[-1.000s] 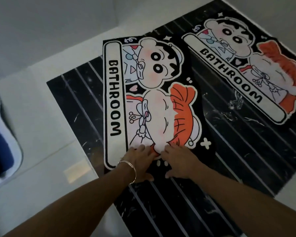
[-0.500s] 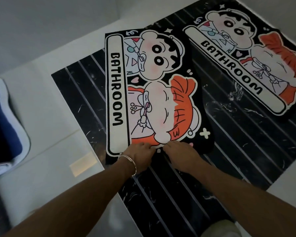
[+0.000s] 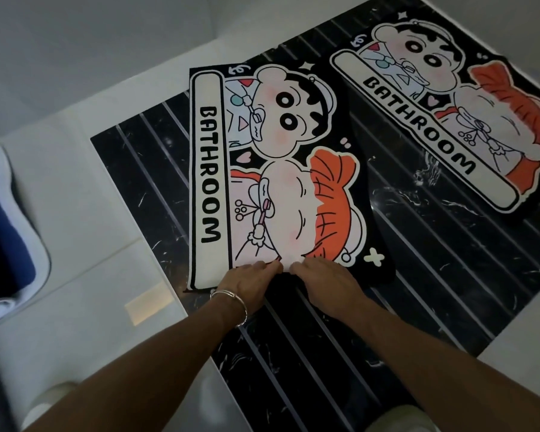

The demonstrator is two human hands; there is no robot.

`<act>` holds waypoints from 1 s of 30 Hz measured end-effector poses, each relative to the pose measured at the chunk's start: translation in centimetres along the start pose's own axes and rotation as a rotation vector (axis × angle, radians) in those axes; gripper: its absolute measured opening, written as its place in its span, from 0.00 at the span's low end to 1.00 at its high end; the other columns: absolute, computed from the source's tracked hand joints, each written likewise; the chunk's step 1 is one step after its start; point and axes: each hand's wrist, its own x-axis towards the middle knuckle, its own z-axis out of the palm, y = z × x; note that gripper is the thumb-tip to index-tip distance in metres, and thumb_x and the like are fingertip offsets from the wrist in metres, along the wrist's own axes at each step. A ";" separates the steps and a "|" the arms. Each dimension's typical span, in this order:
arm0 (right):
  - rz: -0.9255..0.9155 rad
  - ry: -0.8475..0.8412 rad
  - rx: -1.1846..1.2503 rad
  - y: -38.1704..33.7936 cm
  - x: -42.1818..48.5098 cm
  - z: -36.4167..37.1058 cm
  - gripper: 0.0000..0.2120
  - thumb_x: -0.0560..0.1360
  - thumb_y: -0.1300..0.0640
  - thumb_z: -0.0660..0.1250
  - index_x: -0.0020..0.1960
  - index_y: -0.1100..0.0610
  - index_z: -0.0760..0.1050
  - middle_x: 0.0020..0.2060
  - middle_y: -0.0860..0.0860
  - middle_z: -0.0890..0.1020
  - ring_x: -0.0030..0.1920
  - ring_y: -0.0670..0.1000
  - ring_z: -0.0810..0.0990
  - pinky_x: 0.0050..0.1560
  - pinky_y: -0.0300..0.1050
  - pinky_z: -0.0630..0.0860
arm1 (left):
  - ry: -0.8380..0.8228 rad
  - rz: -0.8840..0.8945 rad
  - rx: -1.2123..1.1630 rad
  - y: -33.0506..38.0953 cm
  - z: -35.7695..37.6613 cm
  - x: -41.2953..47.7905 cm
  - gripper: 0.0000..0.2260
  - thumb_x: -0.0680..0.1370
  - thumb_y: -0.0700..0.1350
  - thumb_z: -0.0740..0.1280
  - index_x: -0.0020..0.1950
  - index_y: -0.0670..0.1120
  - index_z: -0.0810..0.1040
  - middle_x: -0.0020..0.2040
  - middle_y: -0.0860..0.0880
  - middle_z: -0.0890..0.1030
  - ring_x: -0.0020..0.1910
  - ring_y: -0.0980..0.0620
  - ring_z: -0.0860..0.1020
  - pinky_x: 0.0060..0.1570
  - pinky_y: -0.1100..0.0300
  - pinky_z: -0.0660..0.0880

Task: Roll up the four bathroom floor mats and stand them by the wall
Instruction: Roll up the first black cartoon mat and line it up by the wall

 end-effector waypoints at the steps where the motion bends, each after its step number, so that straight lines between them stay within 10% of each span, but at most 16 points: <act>1: -0.030 0.011 -0.047 0.1 -0.1 0.2 0.12 0.70 0.61 0.72 0.53 0.58 0.78 0.41 0.55 0.79 0.42 0.56 0.79 0.37 0.46 0.70 | -0.005 -0.010 -0.011 -0.1 0.2 0.2 0.18 0.78 0.43 0.60 0.68 0.51 0.64 0.58 0.47 0.75 0.57 0.44 0.76 0.50 0.53 0.72; 9: -0.061 0.014 -0.298 0.3 -0.2 0.5 0.17 0.55 0.60 0.78 0.44 0.53 0.81 0.36 0.49 0.79 0.40 0.52 0.79 0.38 0.46 0.75 | 0.011 0.042 0.136 -0.4 0.1 0.5 0.20 0.79 0.42 0.58 0.72 0.52 0.64 0.61 0.46 0.73 0.60 0.45 0.73 0.55 0.53 0.70; 15: 0.002 -0.106 -0.212 -0.4 0.5 -0.2 0.14 0.76 0.63 0.61 0.62 0.58 0.74 0.56 0.55 0.79 0.60 0.56 0.73 0.59 0.48 0.68 | 0.087 0.178 0.409 0.0 0.5 0.4 0.16 0.80 0.50 0.59 0.65 0.45 0.69 0.60 0.46 0.70 0.59 0.45 0.68 0.56 0.52 0.65; 22: 0.074 -0.079 -0.164 -0.6 0.4 -0.3 0.14 0.74 0.64 0.64 0.59 0.58 0.70 0.54 0.54 0.77 0.54 0.56 0.76 0.54 0.49 0.72 | 0.080 0.030 0.271 0.7 -0.4 0.7 0.14 0.78 0.42 0.60 0.65 0.46 0.68 0.58 0.46 0.75 0.57 0.45 0.74 0.54 0.52 0.70; 27: 0.091 0.117 -0.189 -1.2 0.8 -0.3 0.13 0.58 0.64 0.75 0.39 0.58 0.75 0.32 0.54 0.78 0.32 0.54 0.77 0.32 0.47 0.74 | 0.152 0.001 0.208 0.7 -0.7 0.7 0.16 0.80 0.42 0.55 0.68 0.46 0.64 0.60 0.46 0.74 0.58 0.45 0.72 0.54 0.52 0.70; 30: 0.071 0.177 -0.182 -1.3 0.9 -0.5 0.04 0.64 0.59 0.63 0.38 0.57 0.73 0.30 0.52 0.76 0.29 0.54 0.76 0.29 0.44 0.68 | 0.170 0.016 0.216 0.7 -0.8 0.6 0.17 0.81 0.43 0.53 0.69 0.46 0.62 0.61 0.45 0.72 0.59 0.44 0.73 0.54 0.51 0.70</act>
